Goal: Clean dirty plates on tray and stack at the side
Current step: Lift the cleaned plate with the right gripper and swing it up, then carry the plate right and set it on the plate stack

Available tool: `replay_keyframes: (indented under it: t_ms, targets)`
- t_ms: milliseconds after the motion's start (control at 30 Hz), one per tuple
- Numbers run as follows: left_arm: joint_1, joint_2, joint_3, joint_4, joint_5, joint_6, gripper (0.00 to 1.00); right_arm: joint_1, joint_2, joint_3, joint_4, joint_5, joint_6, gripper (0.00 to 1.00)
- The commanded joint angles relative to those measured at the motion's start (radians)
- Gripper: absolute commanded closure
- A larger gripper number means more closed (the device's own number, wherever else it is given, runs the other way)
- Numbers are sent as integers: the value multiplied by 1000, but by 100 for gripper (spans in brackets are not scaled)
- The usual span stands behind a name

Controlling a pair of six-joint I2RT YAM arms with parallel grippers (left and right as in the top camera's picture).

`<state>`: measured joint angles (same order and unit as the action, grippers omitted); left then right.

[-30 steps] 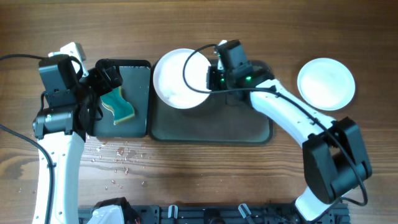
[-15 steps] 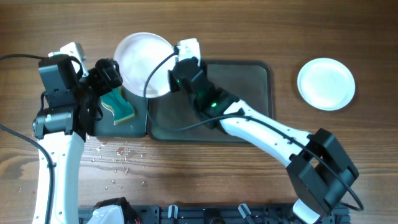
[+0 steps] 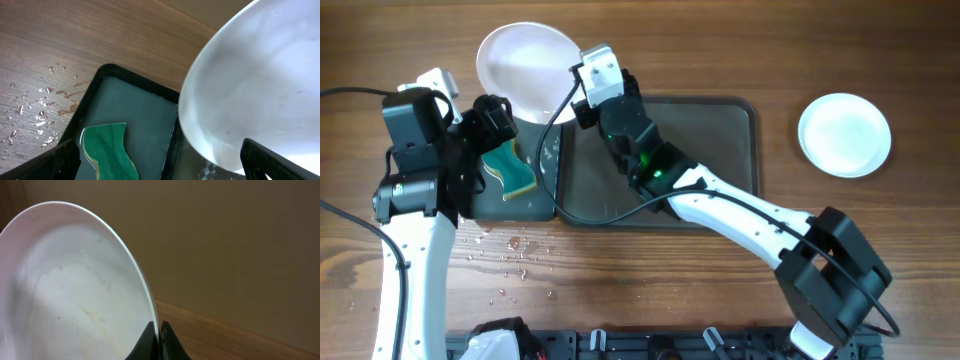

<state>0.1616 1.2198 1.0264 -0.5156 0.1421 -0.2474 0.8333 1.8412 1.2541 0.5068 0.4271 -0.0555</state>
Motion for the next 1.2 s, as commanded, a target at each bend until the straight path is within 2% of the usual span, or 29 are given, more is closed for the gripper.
replay_keyframes:
  t_ms: [0,133,233,367,467,567,667,833,933,967,1033,1100,1133,1167]
  targets:
    - [-1,2,13,3,-6,5,0,3,86,19,19,3,-23,96]
    - [-1,2,13,3,-6,5,0,6,143,19,58,3,-39,96]
    - [-1,2,13,2,-6,5,0,7,164,19,124,3,-129,96]
    - [-1,2,13,-8,-6,5,0,18,165,19,244,-2,-379,95]
    - [-1,2,13,-24,-6,5,0,33,165,19,331,-69,-636,95]
    - [-1,2,13,-27,-6,5,0,51,165,19,366,-114,-834,96]
    - [-1,2,13,-27,-6,5,0,72,165,19,375,-133,-970,95]
    - [-1,2,13,-27,-6,5,0,77,165,19,399,-137,-943,96]
    - [-1,2,13,-27,-6,5,0,75,165,19,398,-129,-835,96]
    - [-1,2,13,-27,-6,5,0,71,165,19,398,-113,-774,95]
    - [-1,2,13,-27,-6,5,0,44,165,19,379,-60,-498,96]
    - [-1,2,13,-27,-6,5,0,20,165,19,330,-61,-336,96]
    - [-1,2,13,-27,-6,5,0,-5,165,19,264,-72,-193,96]
    - [-1,2,13,-27,-6,5,0,-20,165,19,217,-96,-123,96]
